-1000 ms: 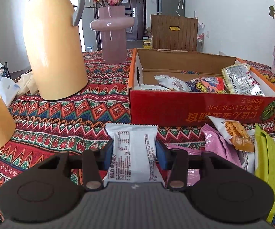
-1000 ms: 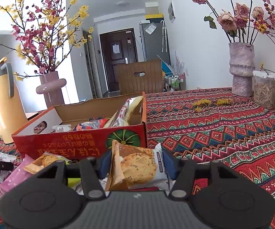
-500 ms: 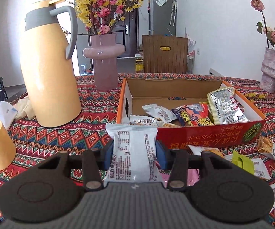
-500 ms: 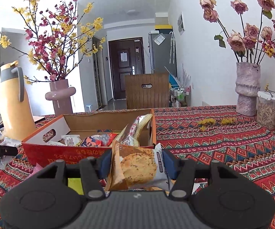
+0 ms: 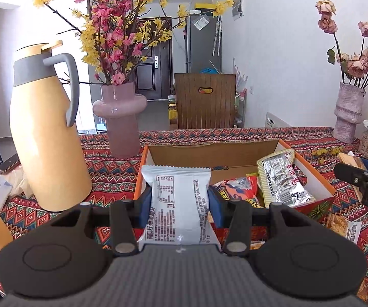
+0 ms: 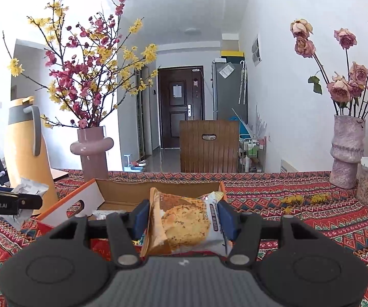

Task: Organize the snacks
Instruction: 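Carry the white packet and cookie packet over the cardboard box, then open both tools to release the packets into the box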

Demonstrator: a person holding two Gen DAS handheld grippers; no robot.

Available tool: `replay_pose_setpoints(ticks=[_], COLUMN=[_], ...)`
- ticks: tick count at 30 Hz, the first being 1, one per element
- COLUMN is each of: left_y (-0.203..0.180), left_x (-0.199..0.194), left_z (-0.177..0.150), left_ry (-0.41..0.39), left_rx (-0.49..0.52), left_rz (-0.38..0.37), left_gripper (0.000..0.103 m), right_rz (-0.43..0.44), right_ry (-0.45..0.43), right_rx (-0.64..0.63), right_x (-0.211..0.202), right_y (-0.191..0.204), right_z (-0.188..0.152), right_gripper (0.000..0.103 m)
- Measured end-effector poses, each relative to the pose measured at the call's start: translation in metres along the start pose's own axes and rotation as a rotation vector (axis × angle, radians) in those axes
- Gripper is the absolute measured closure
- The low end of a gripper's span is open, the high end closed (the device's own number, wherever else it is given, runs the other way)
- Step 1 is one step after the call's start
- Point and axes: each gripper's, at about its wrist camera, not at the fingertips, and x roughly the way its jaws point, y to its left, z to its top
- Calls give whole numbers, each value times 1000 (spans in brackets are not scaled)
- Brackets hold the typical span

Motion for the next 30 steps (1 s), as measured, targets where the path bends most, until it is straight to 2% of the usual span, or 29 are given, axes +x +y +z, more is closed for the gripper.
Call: replay_pose_setpoints(ticks=[8,16,30], left_y=[-5,-3,7], left_x=[16,42,87], left_z=[12,18,-3], left_ry=[-15,-11,22], left_rx=[-8,-35,-54], left_rz=[-3,1,-5], left_gripper=[57,57,57], right_rz=[22,20,20], right_ry=[10,67,124], right_rx=[-25,-35,-34], right_x=[28,66,103], right_y=[15,24,22], right_z=[13,12,-9], right_gripper=[47,47,47])
